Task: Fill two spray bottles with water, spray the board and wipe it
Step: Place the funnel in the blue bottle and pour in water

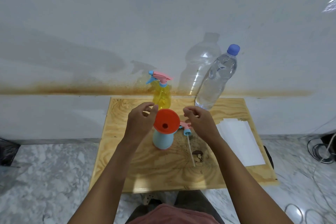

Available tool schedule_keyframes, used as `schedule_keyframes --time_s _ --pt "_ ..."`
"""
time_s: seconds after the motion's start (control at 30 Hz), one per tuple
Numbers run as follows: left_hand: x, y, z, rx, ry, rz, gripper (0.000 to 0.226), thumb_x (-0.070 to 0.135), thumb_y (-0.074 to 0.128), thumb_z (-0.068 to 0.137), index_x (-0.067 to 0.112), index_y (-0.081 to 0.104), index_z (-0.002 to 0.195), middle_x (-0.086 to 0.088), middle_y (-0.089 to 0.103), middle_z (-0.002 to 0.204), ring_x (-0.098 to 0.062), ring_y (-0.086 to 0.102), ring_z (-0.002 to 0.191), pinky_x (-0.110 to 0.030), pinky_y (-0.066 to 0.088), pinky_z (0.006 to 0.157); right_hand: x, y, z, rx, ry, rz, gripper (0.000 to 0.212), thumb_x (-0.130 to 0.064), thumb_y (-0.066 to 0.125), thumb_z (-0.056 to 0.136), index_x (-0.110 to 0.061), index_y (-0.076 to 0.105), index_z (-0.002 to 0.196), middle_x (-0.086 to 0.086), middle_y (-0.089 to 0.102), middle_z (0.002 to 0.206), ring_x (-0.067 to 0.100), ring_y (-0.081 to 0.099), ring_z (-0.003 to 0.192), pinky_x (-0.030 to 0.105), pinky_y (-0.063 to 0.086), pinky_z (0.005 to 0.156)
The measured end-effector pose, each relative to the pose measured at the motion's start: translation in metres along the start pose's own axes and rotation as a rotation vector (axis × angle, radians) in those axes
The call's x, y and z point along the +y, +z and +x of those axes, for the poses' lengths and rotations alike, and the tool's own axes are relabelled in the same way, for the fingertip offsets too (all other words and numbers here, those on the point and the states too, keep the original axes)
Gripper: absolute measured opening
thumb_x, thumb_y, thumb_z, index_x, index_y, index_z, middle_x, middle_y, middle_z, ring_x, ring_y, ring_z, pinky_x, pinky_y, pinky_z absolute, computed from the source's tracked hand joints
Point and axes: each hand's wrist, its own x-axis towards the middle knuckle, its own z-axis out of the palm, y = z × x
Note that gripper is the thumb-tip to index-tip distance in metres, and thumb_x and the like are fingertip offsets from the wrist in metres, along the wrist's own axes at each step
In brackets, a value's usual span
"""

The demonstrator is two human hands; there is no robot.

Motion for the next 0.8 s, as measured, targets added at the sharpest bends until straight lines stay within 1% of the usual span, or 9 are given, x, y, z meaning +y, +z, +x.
schedule_keyframes --time_s 0.1,0.17,0.23,0.33,0.4,0.47,0.6,0.73,0.8 --pt "0.032 0.005 0.012 0.010 0.116 0.023 0.028 0.033 0.062 0.096 0.017 0.069 0.117 0.006 0.065 0.095 0.000 0.059 0.081 -0.019 0.052 0.070 -0.010 -0.029 0.006 0.212 -0.041 0.015 0.021 -0.036 0.059 0.097 -0.025 0.068 0.113 -0.010 0.070 0.099 0.008 0.066 0.090 0.024 0.050 0.076" --pt "0.058 0.021 0.021 -0.037 0.216 0.001 0.027 0.031 0.064 0.094 0.018 0.069 0.117 0.004 0.067 0.096 -0.007 0.061 0.085 -0.026 0.055 0.076 -0.018 -0.054 0.010 0.352 -0.080 0.053 0.017 -0.035 0.060 0.096 -0.031 0.066 0.111 -0.015 0.067 0.098 0.002 0.063 0.092 0.021 0.048 0.077" --pt "0.081 0.046 0.031 -0.114 0.272 -0.038 0.033 0.028 0.069 0.091 0.019 0.065 0.122 0.001 0.065 0.100 -0.014 0.061 0.090 -0.032 0.056 0.082 -0.023 -0.076 0.022 0.459 -0.125 0.060 0.022 -0.035 0.062 0.095 -0.030 0.064 0.116 -0.012 0.066 0.103 0.005 0.062 0.097 0.025 0.051 0.083" --pt "0.108 0.097 0.048 -0.280 0.261 -0.030 0.069 0.034 0.077 0.083 0.021 0.046 0.144 0.002 0.054 0.122 -0.011 0.053 0.107 -0.028 0.047 0.095 -0.031 -0.108 0.049 0.513 -0.125 0.016 0.043 -0.042 0.063 0.094 -0.029 0.053 0.133 -0.011 0.059 0.122 0.006 0.058 0.109 0.029 0.050 0.090" --pt "0.118 0.132 0.060 -0.362 0.227 -0.018 0.096 0.046 0.080 0.074 0.022 0.030 0.153 -0.001 0.045 0.142 -0.016 0.046 0.128 -0.035 0.042 0.108 -0.038 -0.125 0.068 0.491 -0.119 0.003 0.055 -0.049 0.063 0.092 -0.029 0.046 0.141 -0.011 0.053 0.134 0.004 0.053 0.117 0.028 0.046 0.095" --pt "0.124 0.164 0.071 -0.356 0.185 -0.005 0.110 0.053 0.083 0.067 0.023 0.024 0.154 -0.003 0.040 0.151 -0.021 0.041 0.137 -0.043 0.040 0.112 -0.044 -0.138 0.085 0.440 -0.124 0.000 0.059 -0.052 0.064 0.090 -0.031 0.044 0.142 -0.012 0.052 0.138 0.004 0.051 0.120 0.028 0.044 0.098" --pt "0.122 0.205 0.088 -0.191 0.199 -0.074 0.098 0.060 0.086 0.058 0.027 0.040 0.138 0.003 0.059 0.127 -0.019 0.061 0.115 -0.044 0.054 0.094 -0.045 -0.150 0.113 0.371 -0.192 -0.030 0.049 -0.044 0.071 0.087 -0.029 0.057 0.131 -0.012 0.064 0.121 0.004 0.059 0.109 0.028 0.049 0.094" --pt "0.112 0.217 0.090 -0.146 0.158 -0.170 0.082 0.045 0.090 0.063 0.034 0.042 0.129 0.009 0.063 0.115 -0.009 0.065 0.101 -0.032 0.057 0.085 -0.036 -0.154 0.131 0.354 -0.327 -0.078 0.038 -0.046 0.074 0.084 -0.025 0.066 0.116 -0.013 0.070 0.110 0.005 0.063 0.099 0.029 0.054 0.088" --pt "0.109 0.221 0.089 -0.118 0.154 -0.173 0.080 0.044 0.089 0.064 0.030 0.045 0.129 0.011 0.065 0.110 -0.008 0.067 0.097 -0.027 0.056 0.081 -0.034 -0.157 0.135 0.331 -0.351 -0.078 0.039 -0.048 0.073 0.085 -0.024 0.067 0.115 -0.013 0.070 0.110 0.005 0.064 0.099 0.029 0.055 0.089"
